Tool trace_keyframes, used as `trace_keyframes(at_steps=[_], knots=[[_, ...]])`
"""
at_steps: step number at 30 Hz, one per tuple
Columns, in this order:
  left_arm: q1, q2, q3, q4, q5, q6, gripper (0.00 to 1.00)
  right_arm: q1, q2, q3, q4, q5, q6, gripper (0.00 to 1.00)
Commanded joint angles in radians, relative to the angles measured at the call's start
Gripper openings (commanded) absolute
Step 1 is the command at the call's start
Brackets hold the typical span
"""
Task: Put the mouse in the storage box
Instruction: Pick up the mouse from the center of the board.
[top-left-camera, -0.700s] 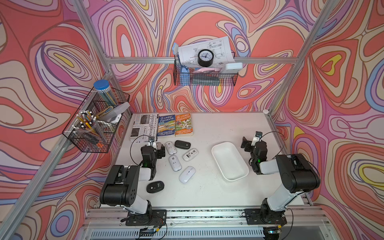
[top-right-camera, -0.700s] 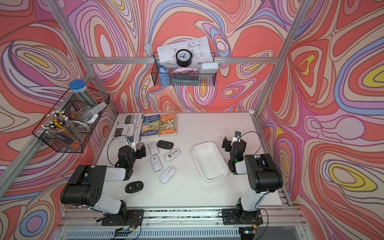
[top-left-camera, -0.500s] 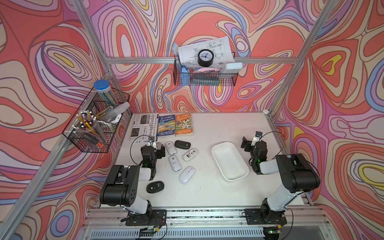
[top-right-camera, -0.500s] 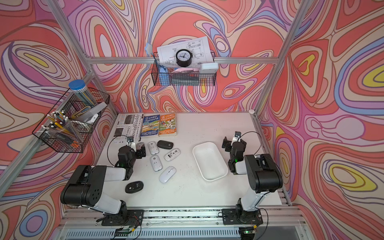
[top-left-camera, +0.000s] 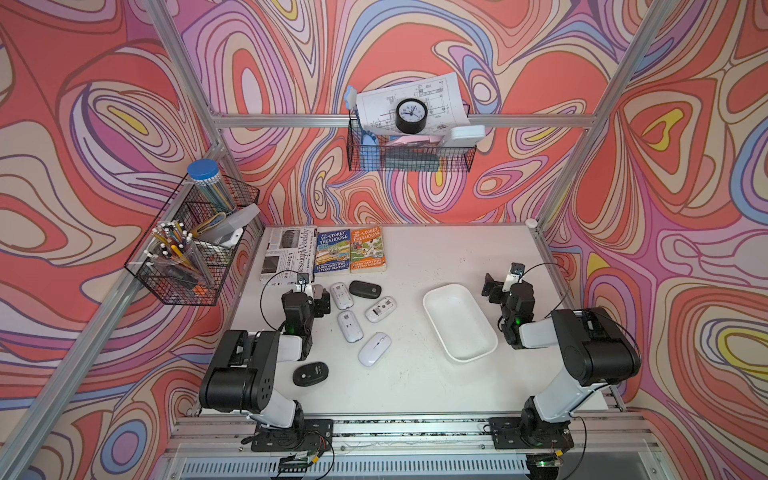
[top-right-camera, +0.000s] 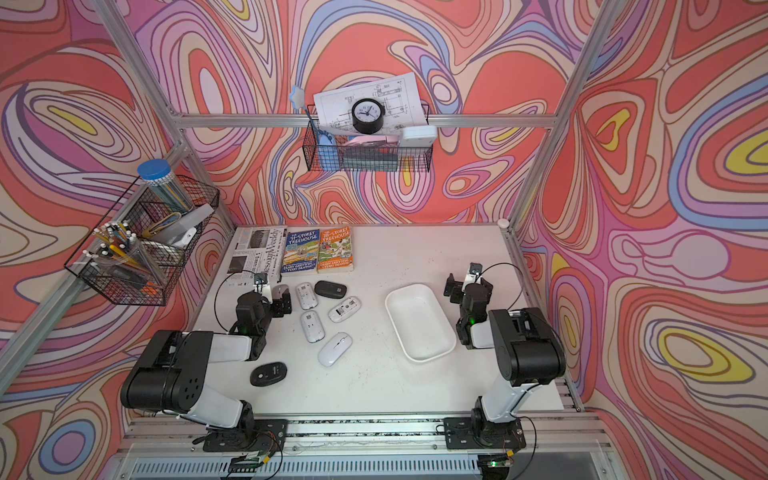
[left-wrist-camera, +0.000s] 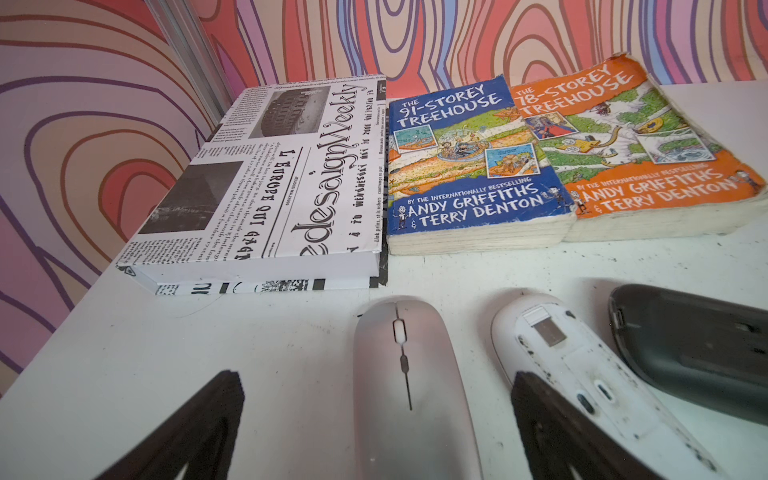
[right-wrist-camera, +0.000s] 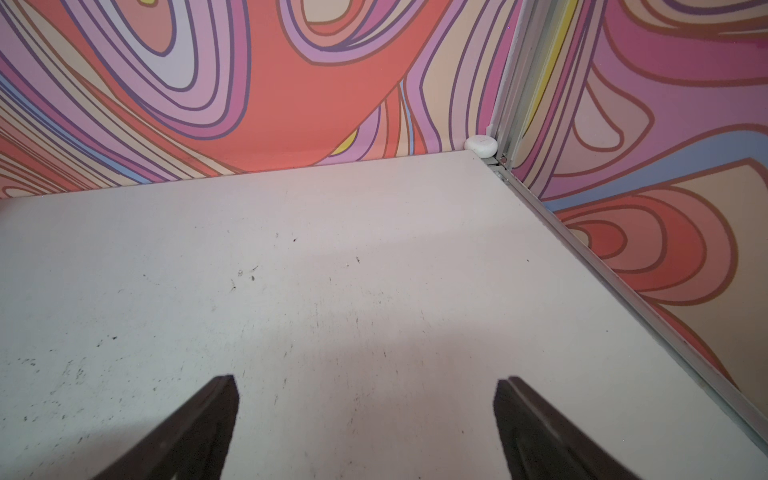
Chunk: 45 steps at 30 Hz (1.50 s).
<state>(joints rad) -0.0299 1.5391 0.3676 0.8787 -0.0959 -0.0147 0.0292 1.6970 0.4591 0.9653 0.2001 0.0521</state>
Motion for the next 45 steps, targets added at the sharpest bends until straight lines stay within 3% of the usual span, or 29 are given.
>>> trace_keyframes(at_steps=[1,11,13,17,20,22,25,28,30,32,35,38,42,45], knots=[[0.004,-0.002,0.010,-0.001,0.009,0.001,0.99,-0.002,0.003,0.000,0.009,-0.004,-0.004,0.98],[0.003,-0.001,0.011,-0.001,0.007,0.001,0.99,-0.002,0.003,0.000,0.009,-0.004,-0.003,0.98],[-0.002,-0.010,-0.001,0.020,-0.041,-0.010,0.99,-0.002,0.003,0.000,0.007,-0.004,-0.003,0.98],[-0.086,-0.135,-0.036,-0.003,-0.184,0.041,0.99,-0.001,-0.003,-0.002,0.016,0.014,-0.008,0.98],[-0.202,-0.280,-0.029,-0.112,-0.270,0.117,0.99,0.028,-0.141,0.074,-0.236,0.072,-0.022,0.98],[-0.223,-0.378,-0.025,-0.200,-0.242,0.031,0.99,0.033,-0.234,0.144,-0.407,0.098,0.028,0.98],[-0.223,-0.509,0.034,-0.431,-0.255,-0.215,0.99,0.033,-0.350,0.175,-0.528,0.049,0.117,0.98],[-0.222,-0.577,0.203,-0.885,-0.373,-0.509,0.99,0.033,-0.430,0.143,-0.556,0.055,0.262,0.98],[-0.222,-0.564,0.252,-1.008,-0.397,-0.565,0.99,0.033,-0.442,0.163,-0.631,0.063,0.365,0.98],[-0.222,-0.531,0.268,-1.023,-0.331,-0.519,0.97,0.033,-0.433,0.231,-0.736,-0.006,0.361,0.98],[-0.214,-0.423,0.380,-1.224,-0.345,-0.576,0.94,0.034,-0.428,0.282,-0.838,-0.086,0.375,0.98],[-0.209,-0.294,0.486,-1.347,-0.301,-0.543,0.90,0.034,-0.450,0.269,-0.857,-0.126,0.363,0.98],[-0.197,-0.171,0.546,-1.373,-0.232,-0.524,0.87,0.037,-0.461,0.242,-0.827,-0.154,0.367,0.97],[-0.166,-0.118,0.571,-1.359,-0.177,-0.499,0.94,0.036,-0.451,0.245,-0.830,-0.165,0.368,0.96]])
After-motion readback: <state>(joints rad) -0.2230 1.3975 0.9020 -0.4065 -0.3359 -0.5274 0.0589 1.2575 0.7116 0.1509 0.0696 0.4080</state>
